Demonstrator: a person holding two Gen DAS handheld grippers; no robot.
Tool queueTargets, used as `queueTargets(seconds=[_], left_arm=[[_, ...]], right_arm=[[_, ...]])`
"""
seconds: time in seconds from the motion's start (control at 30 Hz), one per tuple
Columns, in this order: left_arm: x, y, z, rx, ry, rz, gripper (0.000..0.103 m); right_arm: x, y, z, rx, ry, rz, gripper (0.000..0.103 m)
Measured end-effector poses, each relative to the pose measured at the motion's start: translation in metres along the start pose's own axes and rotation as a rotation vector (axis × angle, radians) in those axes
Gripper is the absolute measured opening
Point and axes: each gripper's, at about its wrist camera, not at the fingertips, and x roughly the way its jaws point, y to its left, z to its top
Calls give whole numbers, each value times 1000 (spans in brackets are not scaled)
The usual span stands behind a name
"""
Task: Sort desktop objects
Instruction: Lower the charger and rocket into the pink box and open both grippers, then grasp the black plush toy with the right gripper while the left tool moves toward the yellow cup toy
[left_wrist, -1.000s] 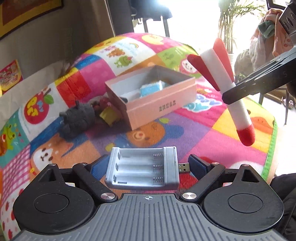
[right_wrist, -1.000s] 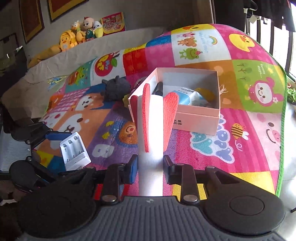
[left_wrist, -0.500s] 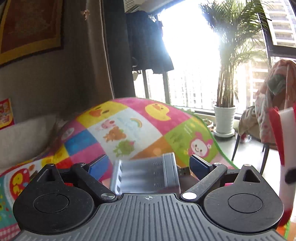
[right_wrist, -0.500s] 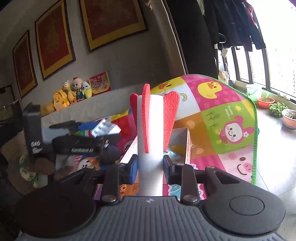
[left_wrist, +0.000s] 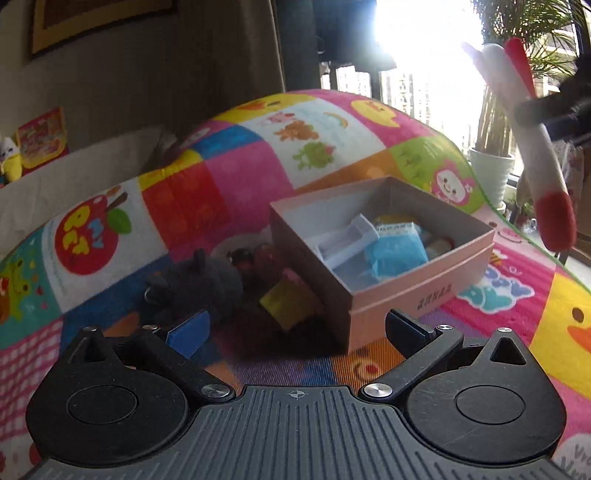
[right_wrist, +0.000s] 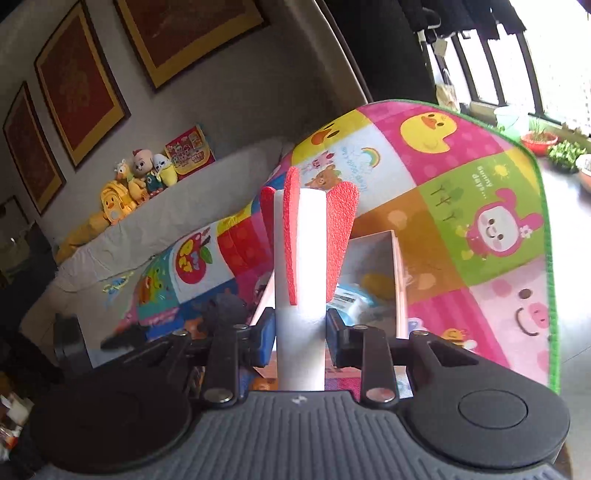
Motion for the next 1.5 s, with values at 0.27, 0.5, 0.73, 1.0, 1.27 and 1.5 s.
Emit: queueTargets(seconds=[0.27, 0.5, 0.73, 1.0, 1.27, 1.5], left_arm=[[-19, 26, -43, -158, 36, -17, 103], [-7, 34, -56, -214, 69, -43, 103], [-7, 29, -58, -196, 66, -56, 103], [-5, 45, -60, -255, 60, 19, 103], [0, 43, -61, -245, 74, 36, 103], [-1, 38, -62, -219, 72, 62, 103]], right_arm=[[121, 1, 51, 18, 102, -168, 28], [177, -11, 49, -140, 289, -383, 28], [226, -26, 29, -232, 432, -472, 28], [213, -21, 28, -237, 423, -422, 43], [160, 36, 46, -330, 190, -391, 56], [201, 124, 4, -513, 257, -172, 56]])
